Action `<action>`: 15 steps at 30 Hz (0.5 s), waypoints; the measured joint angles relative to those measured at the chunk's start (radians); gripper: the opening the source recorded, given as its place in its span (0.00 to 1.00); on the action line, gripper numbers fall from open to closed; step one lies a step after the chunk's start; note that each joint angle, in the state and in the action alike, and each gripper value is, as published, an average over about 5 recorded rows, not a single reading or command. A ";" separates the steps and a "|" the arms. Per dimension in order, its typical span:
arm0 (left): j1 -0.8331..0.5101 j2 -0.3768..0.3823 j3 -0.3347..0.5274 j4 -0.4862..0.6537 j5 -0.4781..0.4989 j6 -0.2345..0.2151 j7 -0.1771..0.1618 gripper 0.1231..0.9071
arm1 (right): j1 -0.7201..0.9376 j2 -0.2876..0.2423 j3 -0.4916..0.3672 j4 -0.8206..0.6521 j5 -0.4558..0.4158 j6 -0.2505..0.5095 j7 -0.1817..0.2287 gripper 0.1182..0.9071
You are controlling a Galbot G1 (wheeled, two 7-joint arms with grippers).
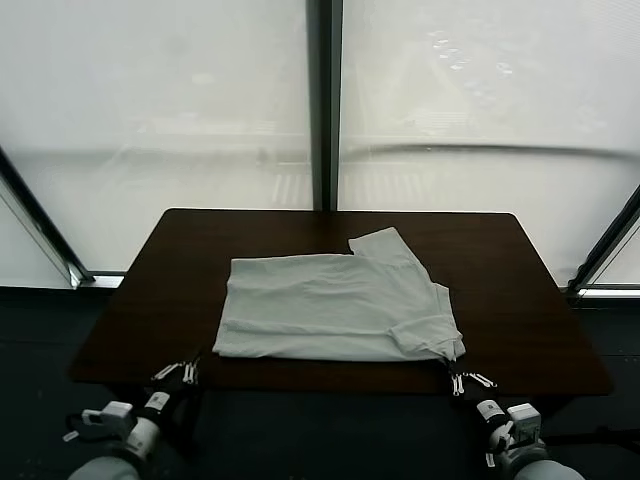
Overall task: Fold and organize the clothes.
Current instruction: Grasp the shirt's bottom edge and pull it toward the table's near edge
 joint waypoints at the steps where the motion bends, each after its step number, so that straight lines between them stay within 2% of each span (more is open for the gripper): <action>1: -0.004 0.000 0.000 -0.005 -0.005 0.003 -0.003 0.03 | 0.009 -0.006 0.007 0.001 0.014 -0.009 0.003 0.66; 4: -0.020 0.006 0.000 -0.019 -0.030 0.016 -0.017 0.11 | 0.062 -0.025 0.015 -0.008 0.057 -0.047 0.015 0.87; 7: -0.052 0.020 0.005 -0.022 -0.072 0.040 -0.038 0.32 | 0.158 -0.042 -0.002 -0.038 0.087 -0.087 0.019 0.98; 11: -0.129 0.047 0.027 -0.004 -0.129 0.074 -0.055 0.65 | 0.321 -0.057 -0.065 -0.107 0.119 -0.144 0.025 1.00; 15: -0.242 0.087 0.067 0.048 -0.190 0.111 -0.064 0.92 | 0.487 -0.066 -0.155 -0.195 0.168 -0.198 0.041 1.00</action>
